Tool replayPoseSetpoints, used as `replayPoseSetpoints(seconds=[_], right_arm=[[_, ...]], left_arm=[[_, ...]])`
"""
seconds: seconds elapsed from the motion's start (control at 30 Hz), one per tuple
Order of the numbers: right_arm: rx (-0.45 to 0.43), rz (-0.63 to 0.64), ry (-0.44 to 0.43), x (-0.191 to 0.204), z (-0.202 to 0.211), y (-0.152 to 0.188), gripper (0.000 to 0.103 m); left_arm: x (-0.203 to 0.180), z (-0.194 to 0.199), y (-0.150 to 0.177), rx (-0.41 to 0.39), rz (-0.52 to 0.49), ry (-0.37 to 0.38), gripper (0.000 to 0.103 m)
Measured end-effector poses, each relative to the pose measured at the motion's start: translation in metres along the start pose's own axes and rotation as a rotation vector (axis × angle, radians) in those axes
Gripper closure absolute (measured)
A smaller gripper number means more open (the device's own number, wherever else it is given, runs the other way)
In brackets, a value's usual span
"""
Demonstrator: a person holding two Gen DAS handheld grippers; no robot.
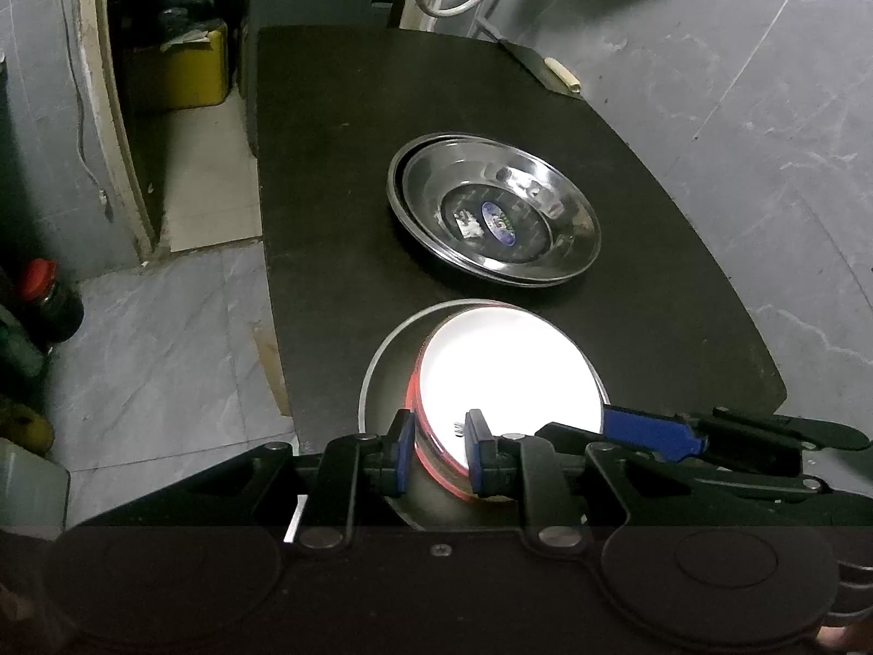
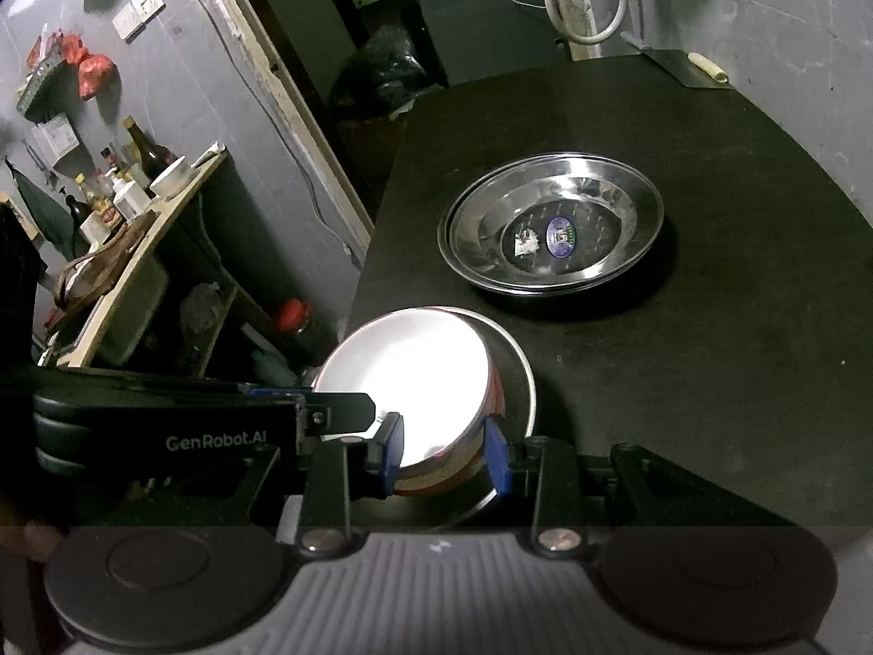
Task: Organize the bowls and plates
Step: 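Carry the red-rimmed white bowl with both grippers over the stacked steel bowl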
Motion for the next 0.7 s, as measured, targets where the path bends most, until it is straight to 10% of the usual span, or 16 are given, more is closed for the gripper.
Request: replayPoseSetpoints(seconds=[0.7], right_arm=[[-0.009,-0.003,0.002,-0.0022,0.0035,-0.0008,0.066]], left_arm=[[-0.0010,0.0008,0.0009,0.003,0.004,0.005,0.074]])
Point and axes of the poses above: each gripper's, at about its wrist camera, not at the fingertips, and z roughly against the way its jaws point, x to its left, y to its underside, the point moved 9 cm from there along -z, roughly the way its jaws point, and after that the axes turned 3 degrees about -y, right-handed, at the moved point
